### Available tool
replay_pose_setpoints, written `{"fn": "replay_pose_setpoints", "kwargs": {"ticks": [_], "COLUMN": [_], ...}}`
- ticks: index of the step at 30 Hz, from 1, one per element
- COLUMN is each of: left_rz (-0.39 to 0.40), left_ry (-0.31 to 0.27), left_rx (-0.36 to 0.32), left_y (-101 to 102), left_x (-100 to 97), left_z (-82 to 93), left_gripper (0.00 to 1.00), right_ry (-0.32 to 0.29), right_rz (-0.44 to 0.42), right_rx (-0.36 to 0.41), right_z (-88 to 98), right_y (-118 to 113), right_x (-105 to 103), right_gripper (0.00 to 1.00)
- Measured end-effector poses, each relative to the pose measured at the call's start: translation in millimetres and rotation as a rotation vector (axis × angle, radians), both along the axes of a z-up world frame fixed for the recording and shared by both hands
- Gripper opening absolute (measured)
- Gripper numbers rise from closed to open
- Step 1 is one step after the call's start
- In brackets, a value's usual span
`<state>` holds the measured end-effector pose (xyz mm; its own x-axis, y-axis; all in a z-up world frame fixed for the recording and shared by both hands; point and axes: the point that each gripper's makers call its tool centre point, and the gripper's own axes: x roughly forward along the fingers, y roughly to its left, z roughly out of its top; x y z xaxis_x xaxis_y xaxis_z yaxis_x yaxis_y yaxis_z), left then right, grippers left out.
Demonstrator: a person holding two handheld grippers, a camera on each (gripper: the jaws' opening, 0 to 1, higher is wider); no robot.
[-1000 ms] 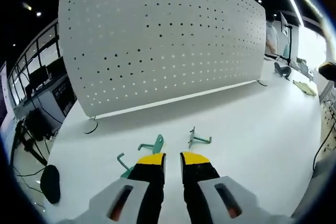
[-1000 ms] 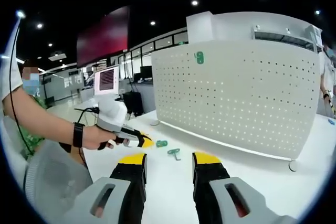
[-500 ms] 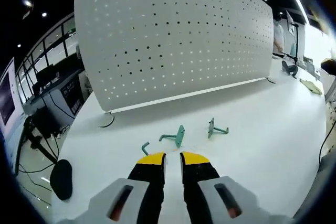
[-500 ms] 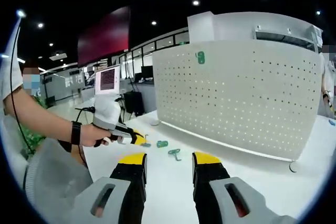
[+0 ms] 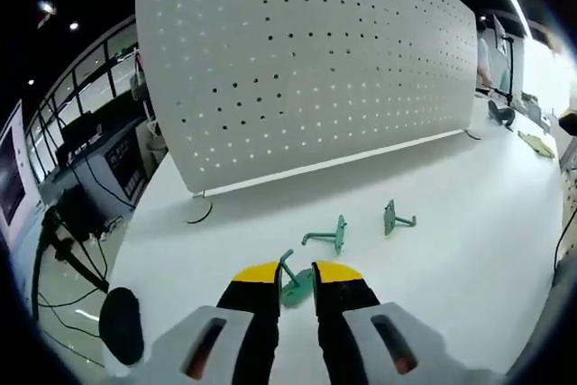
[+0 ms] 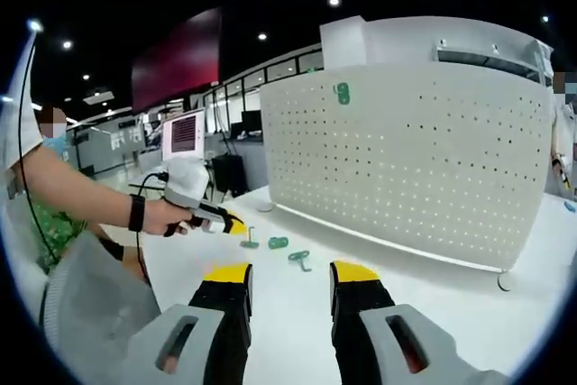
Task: Insert the hook assembly into the mounting plate slot until the hook locks in place.
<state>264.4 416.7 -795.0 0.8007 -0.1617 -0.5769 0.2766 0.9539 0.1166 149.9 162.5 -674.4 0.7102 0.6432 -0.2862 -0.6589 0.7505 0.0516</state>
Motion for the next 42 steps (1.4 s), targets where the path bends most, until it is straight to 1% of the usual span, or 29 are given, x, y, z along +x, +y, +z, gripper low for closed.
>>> {"fn": "replay_pose_setpoints", "kwargs": {"ticks": [2,5,7,8,11,12,13,15,17,19,21,23,24,26,27,29,31,35,42], "left_rz": [-0.009,-0.023,-0.046,-0.079,-0.13,-0.128,-0.126,-0.118,-0.126,-0.157,-0.177,-0.198,-0.207,-0.238,-0.261,-0.275,-0.271,-0.274,-0.285], "left_ry": [0.029,0.044,0.057,0.062,0.069,0.083,0.079,0.071,0.081,0.111,0.13,0.161,0.167,0.177,0.194,0.215,0.227,0.23,0.257], "left_rx": [-0.003,-0.003,0.001,0.01,0.03,0.031,0.029,0.0,0.012,0.015,0.02,-0.005,-0.005,0.018,0.021,0.042,0.055,0.049,0.042], "left_y": [2,5,3,1,-3,-2,-1,-1,0,-2,-2,-5,-6,-7,-9,-8,-7,-8,-10], "left_x": [0.9,3.2,4.7,5.8,9.8,11.3,12.5,16.0,18.0,16.9,17.6,17.2,17.7,19.6,18.9,18.8,18.5,17.2,9.6], "left_z": [-5.0,-7.8,-9.7,-10.2,-10.0,-10.5,-8.5,-6.0,-7.4,-11.9,-15.0,-17.8,-18.1,-18.9,-20.9,-24.4,-26.8,-27.2,-30.8], "left_gripper": [0.16,0.17,0.16,0.16,0.17,0.18,0.18,0.19,0.18,0.18,0.19,0.2,0.2,0.2,0.2,0.19,0.18,0.17,0.14], "right_ry": [0.002,0.006,0.008,0.011,0.013,0.014,0.014,0.014,0.018,0.019,0.021,0.021,0.023,0.026,0.027,0.03,0.028,0.03,0.032], "right_rz": [-0.001,0.001,0.0,0.0,-0.002,-0.004,-0.005,-0.01,-0.013,-0.013,-0.014,-0.017,-0.018,-0.016,-0.015,-0.017,-0.018,-0.02,-0.017], "right_rx": [-0.001,-0.004,-0.005,-0.004,-0.006,-0.005,-0.005,-0.003,-0.002,-0.006,-0.007,-0.005,-0.005,-0.009,-0.009,-0.007,-0.004,-0.006,-0.005], "right_z": [-0.6,-2.0,-3.2,-3.9,-4.6,-4.9,-4.8,-4.7,-5.6,-6.2,-6.6,-7.0,-7.6,-8.9,-9.4,-9.8,-9.2,-9.5,-11.1], "right_y": [0,0,1,1,0,-1,-2,-3,-5,-5,-5,-6,-7,-6,-6,-6,-6,-6,-5], "right_x": [0,0,0,0,0,0,0,0,1,0,0,0,0,0,0,0,0,1,1], "right_gripper": [0.34,0.34,0.34,0.34,0.33,0.33,0.33,0.33,0.33,0.33,0.33,0.33,0.33,0.32,0.32,0.32,0.32,0.32,0.32]}}
